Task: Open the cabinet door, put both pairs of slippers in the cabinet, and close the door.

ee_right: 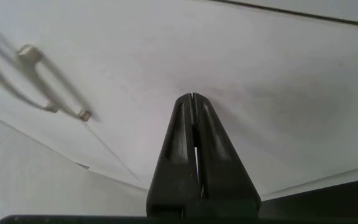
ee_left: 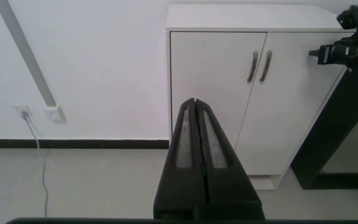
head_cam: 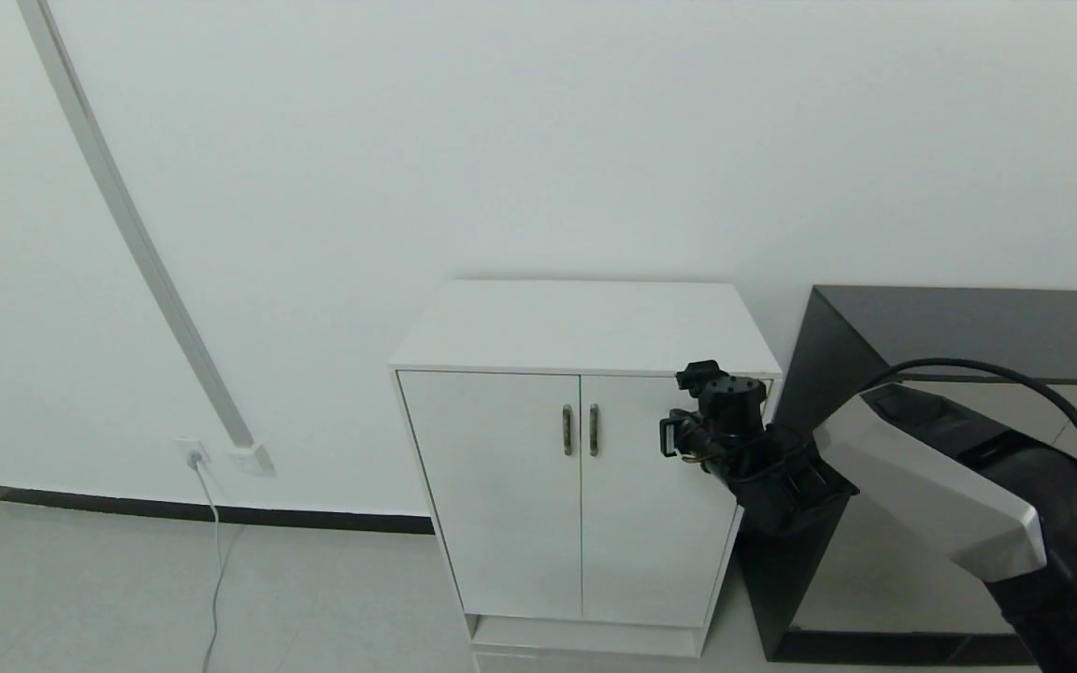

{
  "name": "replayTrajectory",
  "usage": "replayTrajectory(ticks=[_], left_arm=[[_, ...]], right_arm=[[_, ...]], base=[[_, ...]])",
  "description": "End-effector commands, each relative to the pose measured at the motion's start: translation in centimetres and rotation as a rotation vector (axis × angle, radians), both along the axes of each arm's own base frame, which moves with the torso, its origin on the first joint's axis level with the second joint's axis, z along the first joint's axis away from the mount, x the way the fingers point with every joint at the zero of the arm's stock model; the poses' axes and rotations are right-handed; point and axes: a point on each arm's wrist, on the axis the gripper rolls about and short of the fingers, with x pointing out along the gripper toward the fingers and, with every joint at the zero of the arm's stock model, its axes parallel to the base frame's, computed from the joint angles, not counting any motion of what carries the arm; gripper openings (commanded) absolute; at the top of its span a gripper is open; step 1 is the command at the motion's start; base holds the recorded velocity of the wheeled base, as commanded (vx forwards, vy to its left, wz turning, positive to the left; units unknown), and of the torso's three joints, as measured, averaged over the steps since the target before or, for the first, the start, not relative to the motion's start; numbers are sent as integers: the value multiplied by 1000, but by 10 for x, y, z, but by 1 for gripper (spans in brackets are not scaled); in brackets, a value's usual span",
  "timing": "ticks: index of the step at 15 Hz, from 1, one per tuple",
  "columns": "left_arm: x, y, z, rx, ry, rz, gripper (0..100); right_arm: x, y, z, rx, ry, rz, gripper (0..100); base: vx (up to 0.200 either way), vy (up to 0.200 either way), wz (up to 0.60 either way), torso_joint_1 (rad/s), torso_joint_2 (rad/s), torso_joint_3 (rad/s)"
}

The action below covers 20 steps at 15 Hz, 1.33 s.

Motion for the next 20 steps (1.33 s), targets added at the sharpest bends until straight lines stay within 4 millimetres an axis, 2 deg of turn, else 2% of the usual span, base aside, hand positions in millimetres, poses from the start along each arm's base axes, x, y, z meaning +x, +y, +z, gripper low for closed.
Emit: replayTrajectory(ticks=[1, 2, 6, 9, 10, 13, 14, 17, 20], left_arm=[[0, 0, 0, -1, 1, 1, 0], [0, 0, 0, 1, 0, -1, 0], [0, 0, 0, 1, 0, -1, 0], [0, 0, 0, 1, 0, -1, 0], [0, 0, 0, -1, 1, -1, 0], [0, 0, 0, -1, 1, -1, 0], [0, 0, 0, -1, 1, -1, 0], [0, 0, 0, -1, 1, -1, 0], [0, 0, 0, -1, 1, -3, 0]], right_arm=[[-7, 0, 13, 7, -11, 4, 0], [-21, -7, 26, 10, -18, -2, 0], [-60, -35, 39, 9, -20, -28, 0], [-88, -66, 46, -3, -28, -127, 0], [-103, -82, 49, -3, -33, -162, 0], [-136, -113, 64, -1, -40, -215, 0], [-155, -124, 71, -5, -33, -231, 0], [-192, -142, 85, -7, -35, -262, 0], [-221, -156, 99, -5, -70, -308, 0]], base=[[0, 0, 0, 0, 0, 0], [0, 0, 0, 0, 0, 0], [0, 0, 0, 0, 0, 0], [0, 0, 0, 0, 0, 0], [0, 0, 0, 0, 0, 0], [0, 0, 0, 0, 0, 0], [0, 0, 0, 0, 0, 0], [0, 0, 0, 0, 0, 0], [0, 0, 0, 0, 0, 0]])
